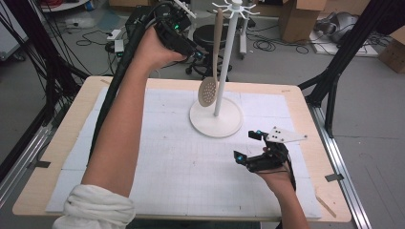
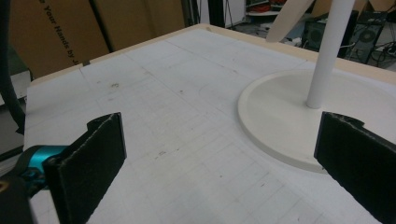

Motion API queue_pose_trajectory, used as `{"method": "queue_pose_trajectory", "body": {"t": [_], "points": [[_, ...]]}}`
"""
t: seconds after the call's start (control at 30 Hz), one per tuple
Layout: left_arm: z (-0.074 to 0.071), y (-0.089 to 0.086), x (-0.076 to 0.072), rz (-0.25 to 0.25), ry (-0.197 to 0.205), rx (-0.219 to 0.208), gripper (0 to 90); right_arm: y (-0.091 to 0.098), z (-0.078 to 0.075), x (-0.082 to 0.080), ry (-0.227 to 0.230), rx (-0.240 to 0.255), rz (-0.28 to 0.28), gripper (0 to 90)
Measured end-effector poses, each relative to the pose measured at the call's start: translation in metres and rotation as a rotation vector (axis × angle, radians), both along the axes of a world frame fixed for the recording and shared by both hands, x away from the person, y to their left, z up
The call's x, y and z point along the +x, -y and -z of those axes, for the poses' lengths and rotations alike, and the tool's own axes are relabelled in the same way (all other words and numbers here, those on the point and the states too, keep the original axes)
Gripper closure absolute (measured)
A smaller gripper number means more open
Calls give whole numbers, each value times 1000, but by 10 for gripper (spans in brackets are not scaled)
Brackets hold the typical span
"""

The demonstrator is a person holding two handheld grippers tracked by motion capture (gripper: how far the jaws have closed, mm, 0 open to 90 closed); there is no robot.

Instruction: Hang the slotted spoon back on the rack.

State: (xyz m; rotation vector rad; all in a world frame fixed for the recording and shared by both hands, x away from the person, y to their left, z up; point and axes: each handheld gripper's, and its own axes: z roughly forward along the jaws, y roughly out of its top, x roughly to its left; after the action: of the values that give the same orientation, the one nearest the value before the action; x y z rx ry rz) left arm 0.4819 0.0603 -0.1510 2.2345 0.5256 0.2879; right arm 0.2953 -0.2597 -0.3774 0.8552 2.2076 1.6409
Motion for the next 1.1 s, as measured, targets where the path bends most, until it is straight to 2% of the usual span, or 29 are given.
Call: {"method": "queue_pose_trajectory", "body": {"t": [0.3, 0.33, 0.4, 0.43, 0.5, 0.57, 0.63, 0.7, 0.77, 0.83, 1.1], "points": [[-8, -12, -22, 87, -3, -14, 462, 0, -1, 0, 4, -2, 3, 11], [-7, -13, -24, 90, 4, -20, 459, -1, -1, 0, 2, -4, 3, 11], [-5, -20, -28, 108, -6, -68, 456, -1, -1, 0, 5, -4, 1, 11], [-3, -22, -29, 112, -11, -71, 456, -2, -1, -1, 5, -4, 0, 11], [0, -25, -32, 106, -15, -28, 448, -2, -1, 0, 9, -6, -1, 11], [2, -28, -35, 112, -15, -30, 437, -3, -1, 0, 7, -8, -2, 11], [5, -35, -39, 122, -14, -74, 429, -3, -1, 0, 10, -8, -3, 11], [9, -41, -42, 115, -11, -70, 419, -3, -1, 0, 9, -8, -3, 11], [14, -47, -44, 116, -18, -93, 390, -4, -1, 0, 8, -7, -3, 11], [20, -53, -46, 110, -20, -90, 377, -4, -1, 0, 3, -7, -4, 11], [40, -78, -57, 84, -23, -133, 312, -5, 0, 1, -1, -13, -6, 11]]}}
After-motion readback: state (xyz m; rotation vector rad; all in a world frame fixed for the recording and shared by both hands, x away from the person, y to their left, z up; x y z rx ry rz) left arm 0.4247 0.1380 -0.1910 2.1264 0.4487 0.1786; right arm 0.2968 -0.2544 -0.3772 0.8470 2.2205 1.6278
